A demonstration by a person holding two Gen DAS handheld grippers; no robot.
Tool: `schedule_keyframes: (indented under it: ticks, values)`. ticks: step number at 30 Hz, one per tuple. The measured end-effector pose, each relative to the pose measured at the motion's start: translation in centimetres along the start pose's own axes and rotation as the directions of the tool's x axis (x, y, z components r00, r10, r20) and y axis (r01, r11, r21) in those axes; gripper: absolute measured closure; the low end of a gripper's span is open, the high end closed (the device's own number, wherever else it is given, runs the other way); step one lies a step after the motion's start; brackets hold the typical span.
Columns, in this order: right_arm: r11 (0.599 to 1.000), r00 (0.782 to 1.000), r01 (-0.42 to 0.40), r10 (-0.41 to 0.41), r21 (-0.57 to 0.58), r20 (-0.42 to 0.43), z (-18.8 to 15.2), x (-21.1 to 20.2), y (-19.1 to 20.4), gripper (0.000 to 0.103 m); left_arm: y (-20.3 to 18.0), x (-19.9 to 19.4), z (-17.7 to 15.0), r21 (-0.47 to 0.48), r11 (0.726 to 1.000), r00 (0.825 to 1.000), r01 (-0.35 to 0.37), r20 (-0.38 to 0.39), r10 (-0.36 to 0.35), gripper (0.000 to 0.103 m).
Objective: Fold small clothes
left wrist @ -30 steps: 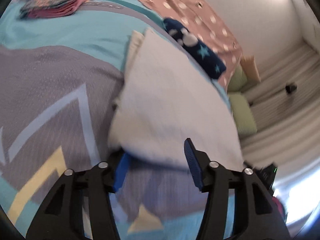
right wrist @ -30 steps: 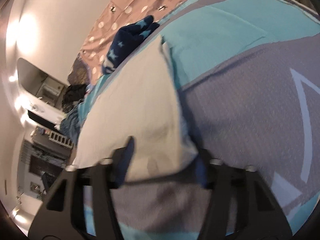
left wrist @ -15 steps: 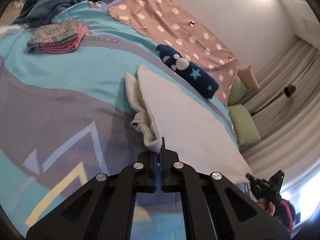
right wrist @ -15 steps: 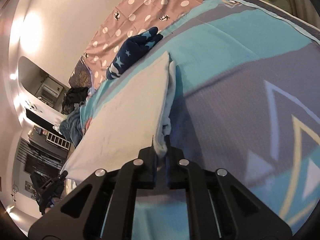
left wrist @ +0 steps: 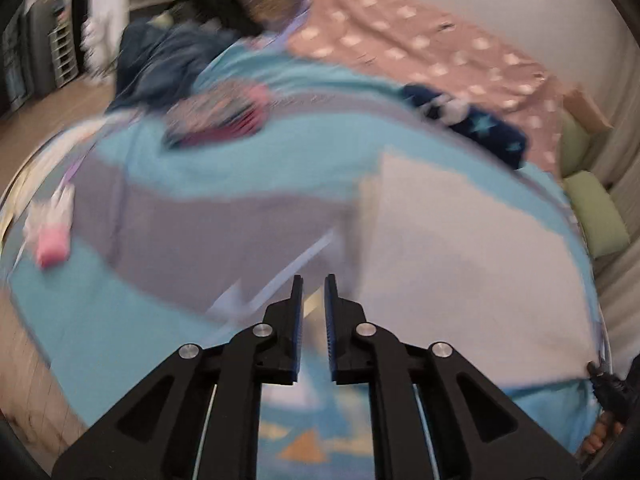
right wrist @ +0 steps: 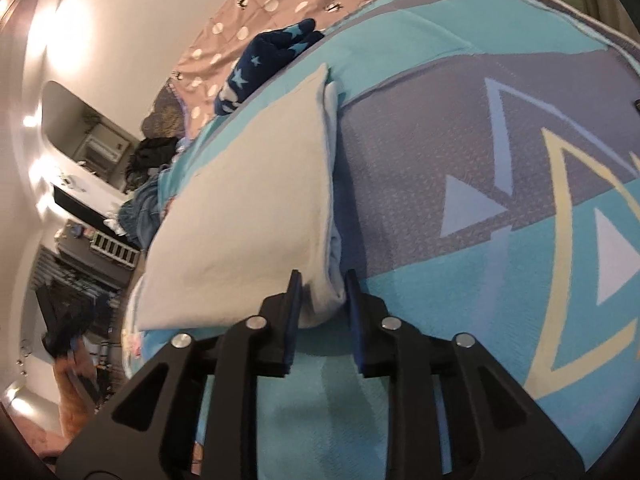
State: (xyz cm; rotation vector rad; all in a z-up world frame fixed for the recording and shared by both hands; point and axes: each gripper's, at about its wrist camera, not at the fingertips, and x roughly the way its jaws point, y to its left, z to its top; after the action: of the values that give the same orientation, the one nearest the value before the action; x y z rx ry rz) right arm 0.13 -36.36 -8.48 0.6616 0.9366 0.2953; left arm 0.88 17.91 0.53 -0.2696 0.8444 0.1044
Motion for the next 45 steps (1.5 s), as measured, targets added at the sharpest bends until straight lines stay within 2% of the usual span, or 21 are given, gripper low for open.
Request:
schedule_keyframes:
  ticks: [2,4,6,7,8,10,12,14,16,21,22,24,26,30,33,35,38,39,42,44,45]
  values:
    - [0.999,0.999,-0.041,0.041,0.006,0.001,-0.1,0.0,-0.4,0.070,-4.2,0.3,1.5,0.065,0.993,0.995,0.101,0.008,-0.101,0.076]
    - [0.996,0.996,-0.086,0.085,0.015,0.006,-0.3,-0.1,-0.7,0.066,-9.2,1.5,2.3,0.147,0.968,0.979,0.204,-0.030,-0.202,0.070]
    - [0.992,0.992,-0.127,0.126,0.019,0.010,-0.6,-0.2,-0.9,0.063,-16.5,4.0,2.3,0.249,0.910,0.941,0.333,-0.154,-0.302,0.068]
    - [0.988,0.988,-0.152,0.152,0.018,0.013,-0.8,-0.2,-1.1,0.063,-19.1,4.9,2.0,0.281,0.887,0.926,0.366,-0.200,-0.319,0.066]
    - [0.986,0.986,-0.164,0.164,0.016,0.015,-0.8,-0.2,-1.1,0.062,-23.6,6.7,1.4,0.340,0.843,0.900,0.417,-0.281,-0.332,0.064]
    - [0.984,0.983,-0.181,0.180,0.011,0.021,-0.9,-0.2,-1.1,0.062,-29.9,9.0,-0.2,0.422,0.782,0.874,0.459,-0.374,-0.311,0.064]
    - [0.980,0.980,-0.199,0.199,0.016,0.017,-0.8,-0.2,-1.3,0.062,-35.1,11.0,-1.2,0.490,0.727,0.858,0.481,-0.433,-0.276,0.064]
    - [0.977,0.977,-0.211,0.211,0.021,0.010,-0.6,0.0,-1.5,0.063,-39.5,12.8,-2.5,0.549,0.676,0.849,0.491,-0.475,-0.232,0.060]
    - [0.980,0.980,-0.200,0.200,0.020,0.014,-0.5,-0.1,-1.5,0.064,-42.8,14.6,-3.7,0.590,0.648,0.849,0.482,-0.497,-0.178,0.058]
    - [0.984,0.984,-0.175,0.175,-0.020,0.015,0.0,0.3,-1.1,0.068,-47.1,17.6,-5.1,0.668,0.627,0.885,0.401,-0.460,-0.077,0.058]
    - [0.984,0.983,-0.180,0.181,-0.009,0.014,0.2,0.5,-1.3,0.074,-47.6,17.7,-5.2,0.683,0.618,0.892,0.389,-0.446,-0.068,0.062]
    - [0.981,0.982,-0.191,0.191,0.043,0.012,0.5,0.9,-2.3,0.093,-48.1,18.1,-5.1,0.702,0.621,0.911,0.348,-0.409,-0.047,0.078]
    - [0.963,0.970,-0.244,0.244,0.113,0.018,0.6,1.1,-3.3,0.097,-48.0,18.3,-4.9,0.695,0.636,0.915,0.336,-0.402,-0.044,0.091]
    - [0.976,0.983,-0.180,0.177,0.125,0.039,-1.5,-0.4,-3.2,0.099,-48.2,19.4,-4.2,0.671,0.656,0.909,0.347,-0.414,-0.057,0.094]
    - [0.969,0.981,-0.196,0.194,0.151,0.029,-2.2,-0.4,-3.8,0.101,-48.5,19.6,-4.2,0.671,0.662,0.918,0.335,-0.390,-0.070,0.095]
    - [0.969,0.981,-0.192,0.190,0.157,0.023,-2.3,-0.5,-3.6,0.100,-49.2,20.3,-4.6,0.672,0.656,0.918,0.342,-0.387,-0.083,0.103]
    - [0.980,0.990,-0.140,0.141,0.138,0.004,-2.2,-0.6,-2.9,0.098,-49.3,19.9,-4.5,0.672,0.663,0.929,0.330,-0.357,-0.100,0.103]
    - [0.982,0.991,-0.131,0.132,0.133,0.005,-2.3,-1.0,-2.8,0.096,-49.1,19.4,-4.4,0.662,0.664,0.924,0.348,-0.361,-0.126,0.101]
    - [0.993,0.997,-0.057,0.052,0.101,0.049,-1.9,-2.4,-2.7,0.090,-47.4,17.4,-3.1,0.610,0.682,0.907,0.404,-0.364,-0.211,0.084]
    - [0.997,0.996,-0.009,0.002,0.073,0.091,-1.8,-3.7,-2.3,0.080,-45.2,14.8,-1.7,0.596,0.699,0.917,0.396,-0.298,-0.265,0.065]
    - [0.998,0.993,0.016,-0.023,0.053,0.116,-1.8,-4.3,-2.0,0.078,-43.9,13.3,-1.0,0.592,0.707,0.922,0.386,-0.258,-0.288,0.061]
